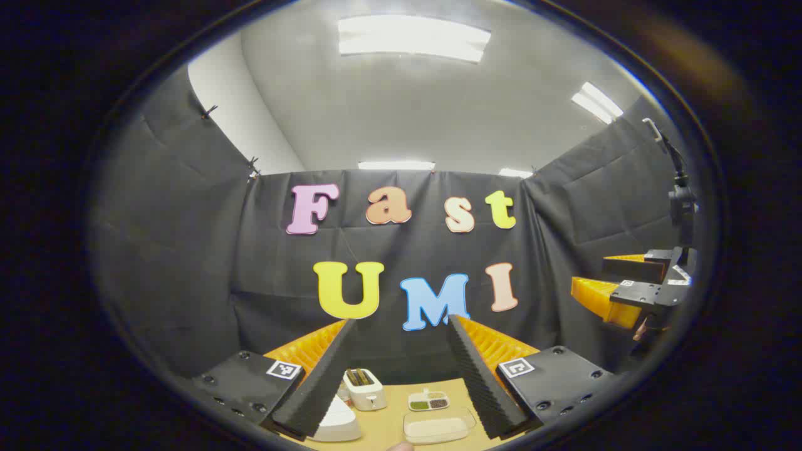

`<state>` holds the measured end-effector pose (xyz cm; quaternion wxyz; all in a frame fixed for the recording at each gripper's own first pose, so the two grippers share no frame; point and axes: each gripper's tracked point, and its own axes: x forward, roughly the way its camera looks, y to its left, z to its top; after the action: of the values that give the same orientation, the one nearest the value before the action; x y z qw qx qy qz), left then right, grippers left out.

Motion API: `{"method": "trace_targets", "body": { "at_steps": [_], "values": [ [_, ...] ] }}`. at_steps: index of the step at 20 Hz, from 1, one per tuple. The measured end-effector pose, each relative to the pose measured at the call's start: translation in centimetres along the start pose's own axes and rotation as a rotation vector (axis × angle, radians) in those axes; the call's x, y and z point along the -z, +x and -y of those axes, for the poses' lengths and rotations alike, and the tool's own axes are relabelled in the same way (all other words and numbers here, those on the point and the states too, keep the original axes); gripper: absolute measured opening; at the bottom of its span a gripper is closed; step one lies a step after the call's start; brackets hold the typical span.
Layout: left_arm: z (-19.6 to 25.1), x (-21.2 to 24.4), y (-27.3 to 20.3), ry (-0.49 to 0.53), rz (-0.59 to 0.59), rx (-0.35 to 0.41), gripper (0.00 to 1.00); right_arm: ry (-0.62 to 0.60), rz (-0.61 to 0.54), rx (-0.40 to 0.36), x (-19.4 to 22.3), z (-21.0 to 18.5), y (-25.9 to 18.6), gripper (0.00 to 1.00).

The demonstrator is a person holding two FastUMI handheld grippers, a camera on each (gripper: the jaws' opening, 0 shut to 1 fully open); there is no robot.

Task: Close the left gripper, press the button to open the rice cooker; take a wooden spoon from the chopstick holder with the right hand, scoop a spoonful of rice and pour it into the rice cooker, then put the wooden spoon back into the chopstick holder.

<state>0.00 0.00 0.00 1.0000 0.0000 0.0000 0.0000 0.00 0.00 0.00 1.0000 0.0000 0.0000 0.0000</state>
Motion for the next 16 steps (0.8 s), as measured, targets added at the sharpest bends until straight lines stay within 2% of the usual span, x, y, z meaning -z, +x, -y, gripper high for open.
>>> {"method": "trace_targets", "body": {
  "at_steps": [4, 9, 13, 16],
  "values": [
    [1.5, 0.7, -0.3, -0.014, -0.027, 0.0, 0.97, 0.018, -0.029, -0.01, 0.7, 1.5, -0.3, 0.95],
    [3.0, 1.1, -1.5, -0.013, -0.047, -0.039, 0.97, 0.015, -0.046, -0.043, 1.3, 3.1, -0.9, 0.95],
    [5.0, 1.7, -2.2, -0.006, -0.085, -0.076, 0.97, 0.059, -0.01, -0.1, 1.2, 4.1, -1.1, 0.95],
    [6.2, 2.1, -3.1, 0.009, -0.103, -0.12, 0.97, 0.058, -0.03, -0.147, 2.9, 4.4, -1.0, 0.95]
  ]
}}
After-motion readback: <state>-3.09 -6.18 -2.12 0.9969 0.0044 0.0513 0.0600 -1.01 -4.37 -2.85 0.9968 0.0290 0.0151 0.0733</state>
